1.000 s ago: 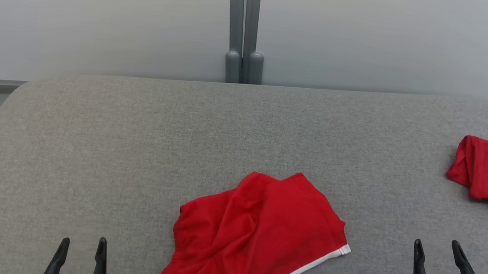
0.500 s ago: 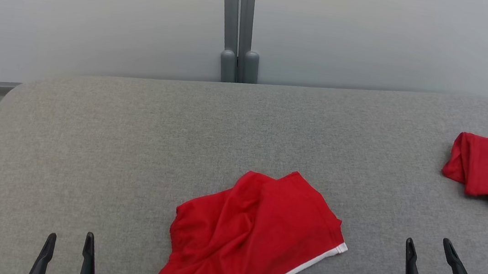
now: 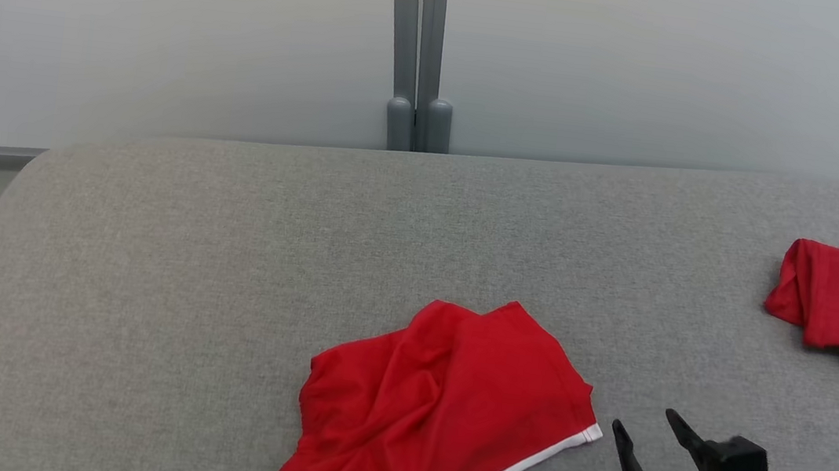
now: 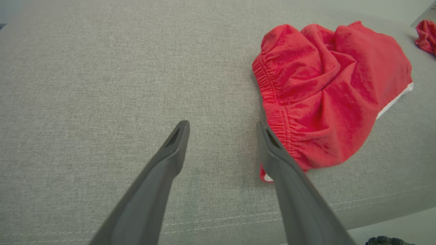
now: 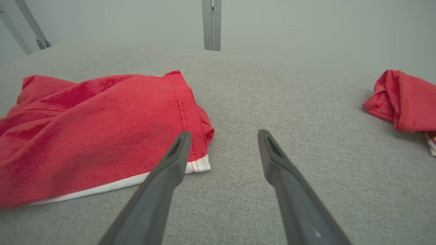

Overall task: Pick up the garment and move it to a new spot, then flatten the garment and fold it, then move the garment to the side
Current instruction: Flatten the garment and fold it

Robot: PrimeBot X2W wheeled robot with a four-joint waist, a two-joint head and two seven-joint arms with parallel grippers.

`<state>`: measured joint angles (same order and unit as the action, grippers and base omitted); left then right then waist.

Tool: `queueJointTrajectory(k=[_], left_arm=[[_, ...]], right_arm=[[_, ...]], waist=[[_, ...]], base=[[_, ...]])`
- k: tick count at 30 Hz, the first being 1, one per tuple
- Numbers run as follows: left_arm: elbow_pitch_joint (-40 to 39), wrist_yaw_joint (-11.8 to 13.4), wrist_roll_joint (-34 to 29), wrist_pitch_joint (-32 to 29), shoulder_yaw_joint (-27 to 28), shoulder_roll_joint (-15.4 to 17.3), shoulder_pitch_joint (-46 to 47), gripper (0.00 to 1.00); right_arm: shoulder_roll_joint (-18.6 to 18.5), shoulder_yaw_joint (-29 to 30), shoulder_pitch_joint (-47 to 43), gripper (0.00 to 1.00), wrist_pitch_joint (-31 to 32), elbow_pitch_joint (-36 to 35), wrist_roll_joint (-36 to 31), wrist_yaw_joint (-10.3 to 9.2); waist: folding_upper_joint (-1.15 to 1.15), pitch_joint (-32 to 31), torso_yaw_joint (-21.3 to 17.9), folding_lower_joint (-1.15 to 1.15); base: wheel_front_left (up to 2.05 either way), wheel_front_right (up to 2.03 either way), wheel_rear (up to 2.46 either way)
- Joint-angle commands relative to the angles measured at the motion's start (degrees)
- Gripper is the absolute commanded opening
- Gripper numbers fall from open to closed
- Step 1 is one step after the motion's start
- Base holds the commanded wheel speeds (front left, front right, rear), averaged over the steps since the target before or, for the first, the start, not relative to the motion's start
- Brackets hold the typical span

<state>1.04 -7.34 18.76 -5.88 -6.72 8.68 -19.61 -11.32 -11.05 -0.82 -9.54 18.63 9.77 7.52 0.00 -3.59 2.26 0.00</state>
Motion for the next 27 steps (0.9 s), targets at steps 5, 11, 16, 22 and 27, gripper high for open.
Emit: queueJointTrajectory(k=[5,11,16,22,27], left_arm=[[-5.7,-0.2,6.2,-12.0,-2.5,2.8,-1.5,1.0],[-5.3,-0.2,9.2,-16.0,-6.7,3.8,0.6,1.0],[-2.9,-0.2,10.3,-15.0,-9.2,4.3,1.9,1.0],[-0.9,-0.2,11.0,-13.2,-11.2,4.8,4.0,1.0],[0.6,-0.2,11.6,-12.1,-12.5,5.4,5.8,1.0]], right_arm=[[-2.4,-6.2,5.7,1.0,7.4,6.8,2.7,-0.06],[-3.3,-9.2,8.8,1.0,10.0,10.9,4.1,-0.06],[-3.0,-10.7,11.1,0.97,10.7,13.4,3.7,-0.06],[-2.9,-12.1,13.4,0.89,11.0,15.5,4.3,-0.06],[-2.7,-12.9,14.6,0.84,10.8,17.1,4.8,-0.06]], waist=[[0.0,1.3,1.9,0.0],[0.0,2.2,2.9,0.0],[0.0,3.1,2.7,0.0],[0.0,4.5,2.8,0.0],[0.0,5.1,3.0,0.0]], base=[[0.0,0.0,0.0],[0.0,0.0,0.0],[0.0,0.0,0.0],[0.0,0.0,0.0],[0.0,0.0,0.0]])
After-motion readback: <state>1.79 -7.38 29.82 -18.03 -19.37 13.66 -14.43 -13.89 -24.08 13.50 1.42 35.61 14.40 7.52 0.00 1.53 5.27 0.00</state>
